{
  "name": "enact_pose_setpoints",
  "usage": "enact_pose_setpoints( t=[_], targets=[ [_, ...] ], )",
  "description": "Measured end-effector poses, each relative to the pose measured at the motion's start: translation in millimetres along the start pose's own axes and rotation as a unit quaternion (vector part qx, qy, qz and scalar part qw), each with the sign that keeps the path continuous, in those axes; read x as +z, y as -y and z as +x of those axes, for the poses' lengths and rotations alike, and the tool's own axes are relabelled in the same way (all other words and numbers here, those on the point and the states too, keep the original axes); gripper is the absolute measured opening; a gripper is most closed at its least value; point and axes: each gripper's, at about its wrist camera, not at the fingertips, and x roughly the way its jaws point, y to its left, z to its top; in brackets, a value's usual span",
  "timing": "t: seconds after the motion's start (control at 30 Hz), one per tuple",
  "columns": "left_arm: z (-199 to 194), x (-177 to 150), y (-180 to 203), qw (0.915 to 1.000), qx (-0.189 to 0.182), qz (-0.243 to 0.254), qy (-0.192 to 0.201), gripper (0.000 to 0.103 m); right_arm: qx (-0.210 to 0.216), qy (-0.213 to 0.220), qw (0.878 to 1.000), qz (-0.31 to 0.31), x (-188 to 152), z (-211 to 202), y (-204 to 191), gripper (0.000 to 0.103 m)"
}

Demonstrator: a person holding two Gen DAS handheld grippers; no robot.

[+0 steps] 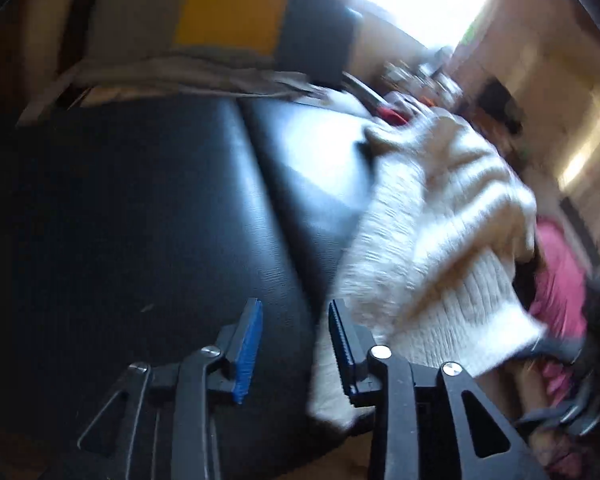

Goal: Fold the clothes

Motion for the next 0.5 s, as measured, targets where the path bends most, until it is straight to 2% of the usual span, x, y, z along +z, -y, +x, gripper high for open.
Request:
enact_pose_setpoints(
  t=[0.1, 0.13, 0.23, 0.3, 0.33, 0.37, 0.43, 0.47, 0.5],
  targets=[
    [23, 9, 41, 0.9975, -0.006, 0.069, -0.014, 0.040, -0.008, 0.064, 0.998, 0.021, 15, -21, -11, 0.103],
    [32, 13, 49, 0.9959, 0.000, 0.088, -0.022, 0.040, -0.013, 0.083, 0.996, 0.032, 30, -23, 1, 0.103],
    [60, 23, 64, 0.9916, 0.019, 0.119, -0.046, 0.040, -0.032, 0.103, 0.992, 0.063, 55, -14, 21, 0.103],
    [79, 28, 66, 0.9882, 0.039, 0.132, -0.066, 0.040, -0.044, 0.110, 0.990, 0.080, 53, -8, 32, 0.103],
    [85, 27, 62, 0.9875, 0.046, 0.130, -0.077, 0.040, -0.021, 0.116, 0.989, 0.085, 51, -12, 32, 0.103],
    [89, 26, 56, 0.9891, 0.043, 0.114, -0.083, 0.045, 0.001, 0.122, 0.988, 0.090, 50, -15, 31, 0.103],
    [95, 25, 44, 0.9921, 0.031, 0.076, -0.095, 0.045, -0.014, 0.097, 0.992, 0.083, 49, -9, 31, 0.103],
    [96, 24, 37, 0.9938, 0.016, 0.048, -0.099, 0.045, -0.078, 0.073, 0.991, 0.083, 46, -1, 33, 0.103],
    [95, 22, 32, 0.9944, 0.010, 0.033, -0.100, 0.045, -0.108, 0.058, 0.989, 0.088, 41, 5, 38, 0.103]
  ],
)
